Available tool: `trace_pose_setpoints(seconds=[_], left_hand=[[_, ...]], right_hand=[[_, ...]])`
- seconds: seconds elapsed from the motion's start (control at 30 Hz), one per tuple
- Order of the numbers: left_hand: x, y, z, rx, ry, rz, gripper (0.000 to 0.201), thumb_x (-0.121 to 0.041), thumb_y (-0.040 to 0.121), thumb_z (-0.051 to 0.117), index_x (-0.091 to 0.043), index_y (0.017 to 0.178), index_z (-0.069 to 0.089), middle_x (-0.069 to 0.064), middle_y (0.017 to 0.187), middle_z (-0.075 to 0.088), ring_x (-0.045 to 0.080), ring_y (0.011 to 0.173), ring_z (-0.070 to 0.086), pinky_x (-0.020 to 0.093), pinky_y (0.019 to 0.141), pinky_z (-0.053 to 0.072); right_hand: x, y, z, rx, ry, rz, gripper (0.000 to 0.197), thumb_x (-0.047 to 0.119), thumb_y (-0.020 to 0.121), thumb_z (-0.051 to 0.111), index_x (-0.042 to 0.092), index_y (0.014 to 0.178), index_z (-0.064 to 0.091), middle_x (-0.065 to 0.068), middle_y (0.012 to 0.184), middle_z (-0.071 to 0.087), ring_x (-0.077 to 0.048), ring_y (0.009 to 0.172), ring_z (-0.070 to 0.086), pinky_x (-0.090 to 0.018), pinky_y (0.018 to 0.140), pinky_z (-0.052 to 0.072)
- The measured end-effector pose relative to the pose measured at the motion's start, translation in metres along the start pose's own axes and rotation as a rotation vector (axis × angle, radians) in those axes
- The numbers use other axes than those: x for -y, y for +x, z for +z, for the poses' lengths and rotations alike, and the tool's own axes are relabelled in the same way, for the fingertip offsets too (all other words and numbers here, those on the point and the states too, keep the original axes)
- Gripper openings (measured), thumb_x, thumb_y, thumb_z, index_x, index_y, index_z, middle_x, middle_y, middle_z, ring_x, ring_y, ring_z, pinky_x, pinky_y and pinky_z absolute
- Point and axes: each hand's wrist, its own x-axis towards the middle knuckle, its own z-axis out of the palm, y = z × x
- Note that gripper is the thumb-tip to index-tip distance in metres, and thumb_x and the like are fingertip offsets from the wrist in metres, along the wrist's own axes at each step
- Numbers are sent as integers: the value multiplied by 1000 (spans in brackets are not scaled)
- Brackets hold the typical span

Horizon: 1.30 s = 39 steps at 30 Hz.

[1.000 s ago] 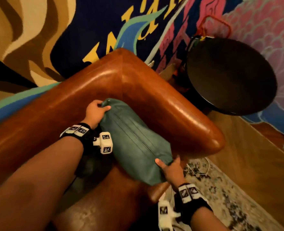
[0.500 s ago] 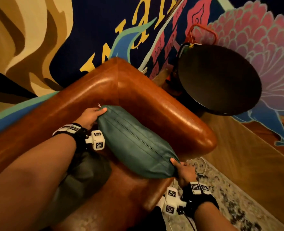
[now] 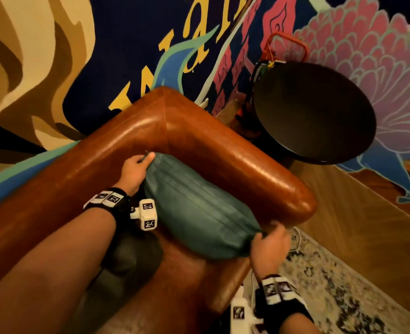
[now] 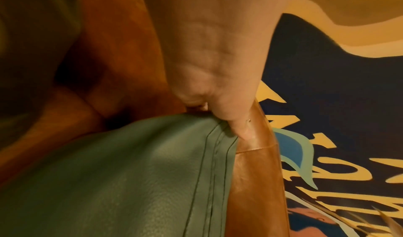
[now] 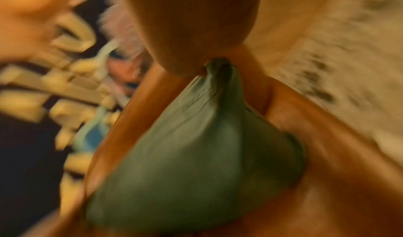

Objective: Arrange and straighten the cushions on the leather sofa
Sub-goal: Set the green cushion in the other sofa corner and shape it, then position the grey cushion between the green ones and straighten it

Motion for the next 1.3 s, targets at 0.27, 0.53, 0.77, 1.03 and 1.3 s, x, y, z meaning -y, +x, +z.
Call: trace_pose_setpoints(seconds=[0.27,0.53,0.77,1.03,1.3], left_hand=[[-1,13,-13,-40,18,-11,14,-19,90,72,-9,80,71,3,78,69,6,65,63,18,62,52],[-9,22,-28,-23,-62,-142,26,-22,83,79,1,92,71,20,104,71,27,88,68,41,85,55],[-4,21,-24,67,34,-82,15,-26,87,75,-13,82,70,11,94,69,24,92,64,41,84,55],[8,-67,-147,5,226,-96,16,-23,100,57,-13,110,65,11,105,68,17,77,62,25,64,45],[156,-226,-260,-402,626,-372,41,-27,98,57,-9,135,53,22,135,55,41,125,51,45,106,39]], right_hand=[[3,-31,34,276,-515,-373,69,64,100,25,37,159,2,1,169,0,-27,156,8,-61,120,3],[-29,5,-12,332,951,476,22,20,91,72,0,99,70,-14,93,74,-21,75,72,-28,62,60],[-40,4,-7,411,931,559,34,13,94,68,-4,123,61,-20,109,69,-22,81,69,-25,54,57],[44,-22,-24,24,149,-166,38,9,86,68,22,120,58,-9,122,58,-27,114,56,-46,102,46],[198,-184,113,1019,-29,-920,29,0,91,52,13,110,71,-10,102,74,-25,97,69,-26,91,50]])
